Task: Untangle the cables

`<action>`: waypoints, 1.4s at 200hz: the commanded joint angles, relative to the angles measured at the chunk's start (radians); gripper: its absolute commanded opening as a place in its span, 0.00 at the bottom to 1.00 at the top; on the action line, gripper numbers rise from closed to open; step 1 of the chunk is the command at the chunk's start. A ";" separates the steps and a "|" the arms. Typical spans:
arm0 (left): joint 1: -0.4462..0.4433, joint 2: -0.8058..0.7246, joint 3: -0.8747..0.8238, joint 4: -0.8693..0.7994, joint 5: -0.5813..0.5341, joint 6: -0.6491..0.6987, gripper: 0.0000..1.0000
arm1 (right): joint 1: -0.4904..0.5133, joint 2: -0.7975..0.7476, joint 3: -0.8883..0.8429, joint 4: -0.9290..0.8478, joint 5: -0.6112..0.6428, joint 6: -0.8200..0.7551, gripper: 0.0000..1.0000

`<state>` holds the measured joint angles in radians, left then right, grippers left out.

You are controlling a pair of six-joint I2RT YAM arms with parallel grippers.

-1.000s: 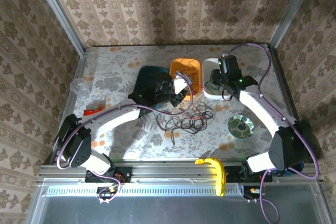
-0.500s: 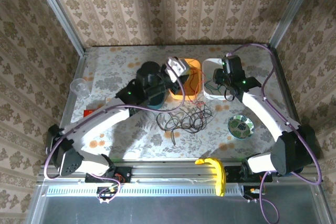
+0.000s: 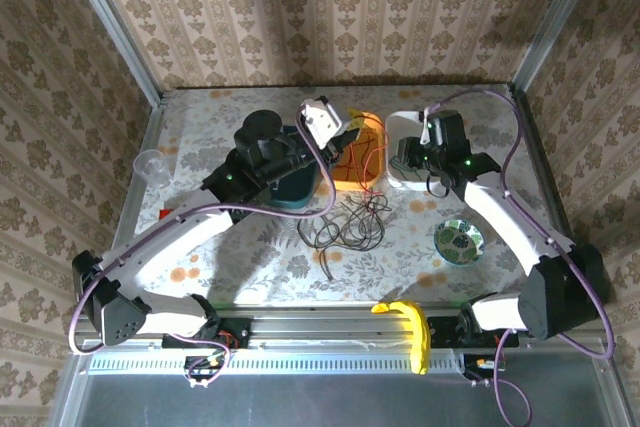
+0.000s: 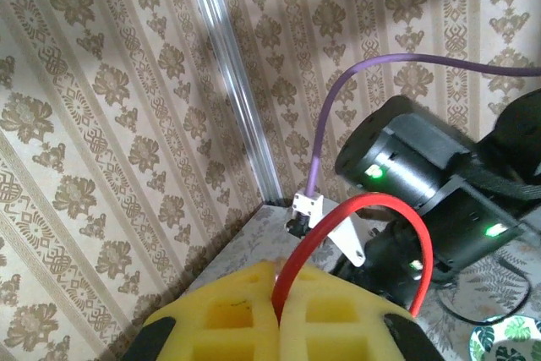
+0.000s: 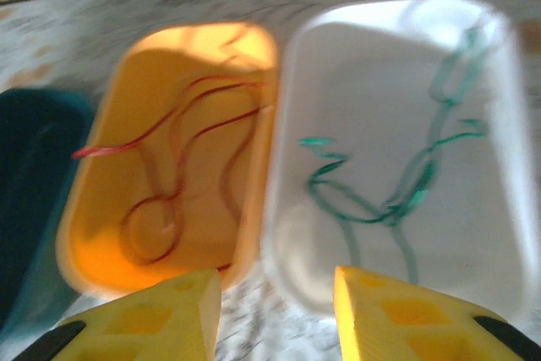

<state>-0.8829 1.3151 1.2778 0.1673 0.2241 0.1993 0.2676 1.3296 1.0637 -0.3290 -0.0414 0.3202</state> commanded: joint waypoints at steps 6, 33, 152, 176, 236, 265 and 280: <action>0.003 0.031 0.004 0.003 -0.067 0.013 0.00 | 0.029 -0.090 -0.056 0.016 -0.360 -0.074 0.45; 0.017 0.050 0.005 0.004 -0.146 0.006 0.00 | 0.054 -0.197 -0.142 -0.056 -0.421 -0.080 0.49; 0.030 0.026 -0.030 0.009 -0.058 -0.062 0.00 | 0.142 -0.072 -0.085 0.192 -0.464 -0.001 0.45; 0.030 0.019 -0.046 0.009 -0.047 -0.077 0.00 | 0.144 -0.055 -0.055 0.197 -0.390 0.023 0.06; 0.033 0.039 -0.192 -0.078 -0.073 -0.097 0.44 | 0.108 -0.164 0.019 0.141 -0.305 -0.024 0.00; 0.025 0.116 -0.243 -0.031 -0.064 -0.141 0.54 | 0.099 -0.180 0.038 0.166 -0.305 0.000 0.00; 0.024 0.150 -0.251 0.007 -0.069 -0.160 0.54 | 0.099 -0.165 0.051 0.169 -0.288 0.000 0.00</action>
<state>-0.8513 1.4174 1.0466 0.1204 0.1501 0.0917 0.3698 1.1599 1.0843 -0.1741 -0.3660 0.3145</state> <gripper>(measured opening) 0.539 0.067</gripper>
